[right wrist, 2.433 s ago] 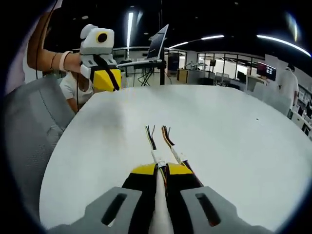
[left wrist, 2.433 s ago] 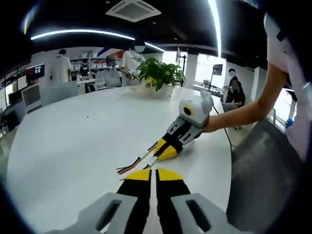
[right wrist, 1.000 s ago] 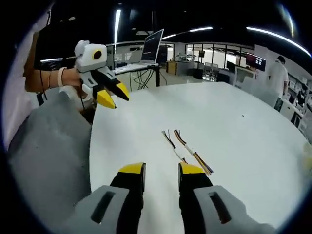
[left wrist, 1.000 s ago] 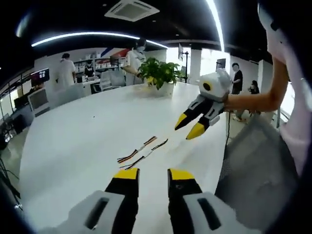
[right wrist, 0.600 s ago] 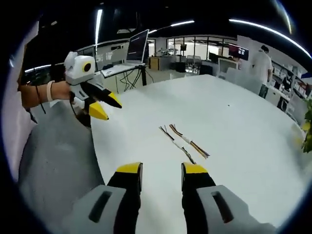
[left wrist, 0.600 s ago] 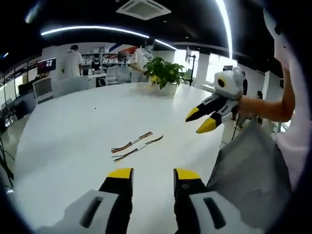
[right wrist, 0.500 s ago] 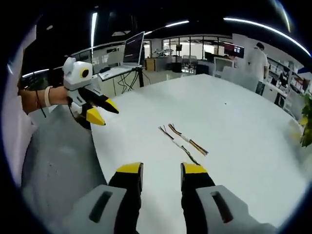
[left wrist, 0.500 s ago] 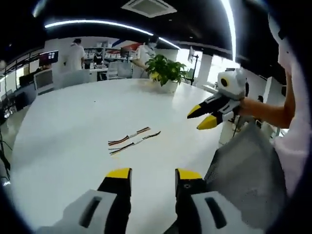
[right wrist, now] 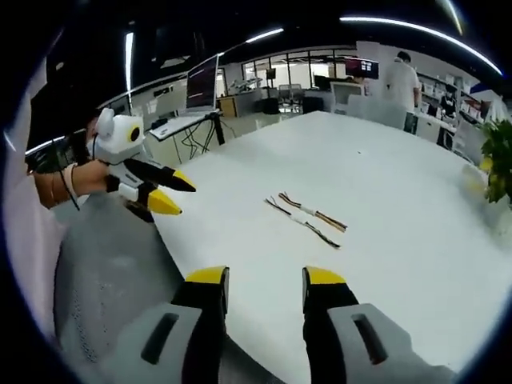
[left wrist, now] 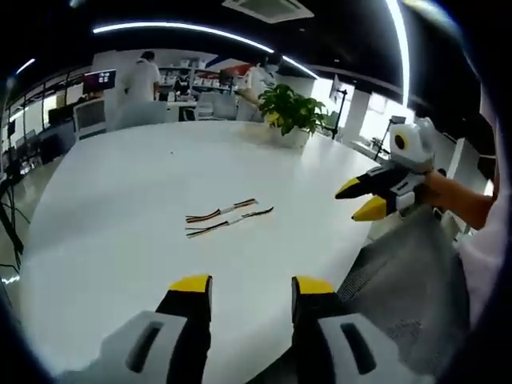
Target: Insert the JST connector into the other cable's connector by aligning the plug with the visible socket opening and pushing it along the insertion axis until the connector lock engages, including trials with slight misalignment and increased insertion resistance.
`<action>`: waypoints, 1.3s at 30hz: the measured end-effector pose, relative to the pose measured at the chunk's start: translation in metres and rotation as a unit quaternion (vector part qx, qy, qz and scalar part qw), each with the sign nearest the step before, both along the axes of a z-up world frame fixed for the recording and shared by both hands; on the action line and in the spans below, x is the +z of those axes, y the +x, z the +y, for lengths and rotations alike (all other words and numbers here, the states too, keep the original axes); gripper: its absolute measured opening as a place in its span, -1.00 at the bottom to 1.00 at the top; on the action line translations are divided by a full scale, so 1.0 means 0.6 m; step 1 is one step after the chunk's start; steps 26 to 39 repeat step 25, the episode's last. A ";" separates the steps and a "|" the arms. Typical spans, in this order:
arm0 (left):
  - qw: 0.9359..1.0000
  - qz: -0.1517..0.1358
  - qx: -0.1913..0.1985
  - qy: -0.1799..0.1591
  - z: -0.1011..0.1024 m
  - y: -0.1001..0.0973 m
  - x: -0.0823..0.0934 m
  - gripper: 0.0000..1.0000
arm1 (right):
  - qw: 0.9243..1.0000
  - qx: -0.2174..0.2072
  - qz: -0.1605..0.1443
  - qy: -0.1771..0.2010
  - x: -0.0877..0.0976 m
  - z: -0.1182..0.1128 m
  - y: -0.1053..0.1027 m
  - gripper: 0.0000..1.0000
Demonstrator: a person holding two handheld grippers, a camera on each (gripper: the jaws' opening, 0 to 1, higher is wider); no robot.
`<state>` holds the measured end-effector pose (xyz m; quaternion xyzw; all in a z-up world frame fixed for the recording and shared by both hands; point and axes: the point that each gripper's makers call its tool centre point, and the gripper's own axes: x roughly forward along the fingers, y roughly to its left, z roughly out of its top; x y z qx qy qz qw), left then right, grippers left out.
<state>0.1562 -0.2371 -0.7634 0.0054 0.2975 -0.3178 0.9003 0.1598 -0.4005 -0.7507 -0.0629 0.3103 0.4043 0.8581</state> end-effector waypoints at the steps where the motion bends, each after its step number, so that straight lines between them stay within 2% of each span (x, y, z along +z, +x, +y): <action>1: 1.000 0.001 0.000 -0.001 -0.001 -0.001 -0.003 -0.31 | 1.000 -0.003 0.001 0.001 -0.003 0.000 -0.001 -0.32; 4: 1.000 0.007 -0.002 -0.002 -0.001 -0.005 -0.008 -0.32 | 1.000 -0.015 0.006 0.001 -0.012 -0.001 -0.001 -0.31; 7: 1.000 0.003 -0.003 0.011 0.005 -0.003 -0.009 -0.35 | 1.000 -0.019 0.004 -0.024 -0.029 -0.008 -0.005 -0.29; 9: 1.000 0.002 0.000 0.011 0.007 -0.002 -0.009 -0.34 | 0.999 -0.028 0.014 -0.014 -0.032 -0.008 -0.010 -0.28; 10: 1.000 0.003 0.001 0.008 0.006 -0.002 -0.009 -0.34 | 0.999 -0.032 0.023 0.012 -0.030 0.001 -0.015 -0.27; 11: 1.000 0.005 0.001 0.007 0.006 -0.002 -0.009 -0.35 | 0.999 -0.024 0.029 0.012 -0.029 0.003 -0.019 -0.25; 14: 1.000 0.015 -0.003 0.023 0.007 -0.007 -0.020 -0.36 | 1.000 -0.027 0.007 0.006 -0.021 0.001 -0.009 -0.23; 20: 1.000 0.021 -0.003 0.018 0.006 -0.009 -0.022 -0.36 | 1.000 -0.025 0.011 -0.013 -0.033 0.000 -0.012 -0.20; 25: 0.999 0.038 0.032 -0.001 0.025 -0.004 -0.027 -0.35 | 0.999 -0.044 0.015 0.001 -0.031 -0.008 -0.006 -0.20; 39: 0.999 0.038 0.032 -0.001 0.025 -0.004 -0.027 -0.35 | 0.999 -0.044 0.015 0.001 -0.031 -0.008 -0.006 -0.20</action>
